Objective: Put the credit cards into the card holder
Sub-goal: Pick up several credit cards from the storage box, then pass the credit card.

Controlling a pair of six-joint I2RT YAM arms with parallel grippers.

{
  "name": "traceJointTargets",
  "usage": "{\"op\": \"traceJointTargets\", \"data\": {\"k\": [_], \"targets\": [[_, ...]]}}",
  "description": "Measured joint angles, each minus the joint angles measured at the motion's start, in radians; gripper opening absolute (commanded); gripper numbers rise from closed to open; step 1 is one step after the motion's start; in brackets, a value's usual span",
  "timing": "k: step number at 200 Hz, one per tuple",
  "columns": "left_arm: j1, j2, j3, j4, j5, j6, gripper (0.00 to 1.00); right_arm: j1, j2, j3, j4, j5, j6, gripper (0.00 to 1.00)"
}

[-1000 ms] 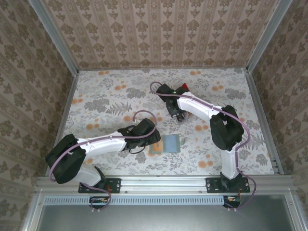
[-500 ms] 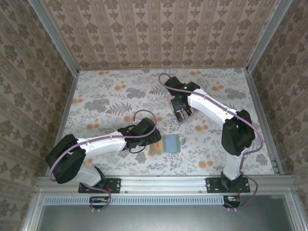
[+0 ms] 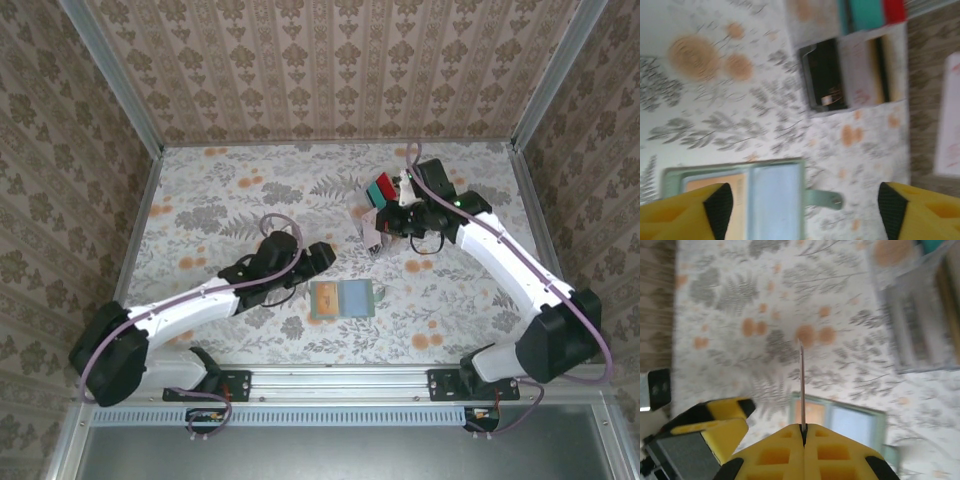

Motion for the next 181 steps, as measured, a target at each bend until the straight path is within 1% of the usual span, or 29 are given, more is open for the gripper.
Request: {"op": "traceJointTargets", "data": {"k": [14,38,72,82,102,117,152,181], "targets": [[0.023,-0.013,0.0,0.058,0.035,-0.003,0.86,-0.003,-0.021,-0.059,0.075,-0.098,0.059,0.02],[0.051,-0.009,0.002,0.136,0.097,-0.008,0.86,-0.003,-0.026,-0.117,0.179,-0.235,0.145,0.03],[0.058,0.026,0.02,0.215,0.162,-0.011,0.86,-0.003,-0.027,-0.143,0.285,-0.351,0.207,0.03],[0.059,0.037,0.022,0.246,0.18,-0.017,0.82,-0.003,-0.027,-0.151,0.312,-0.375,0.223,0.04],[0.063,0.063,0.022,0.321,0.22,-0.041,0.68,-0.003,-0.026,-0.167,0.356,-0.41,0.251,0.05],[0.064,0.082,0.022,0.382,0.244,-0.071,0.55,-0.003,-0.024,-0.17,0.372,-0.422,0.262,0.06],[0.065,0.087,0.022,0.459,0.263,-0.112,0.17,-0.003,-0.006,-0.172,0.397,-0.44,0.281,0.09],[0.073,0.071,0.021,0.47,0.251,-0.132,0.01,-0.007,0.021,-0.174,0.41,-0.445,0.284,0.14]]}}
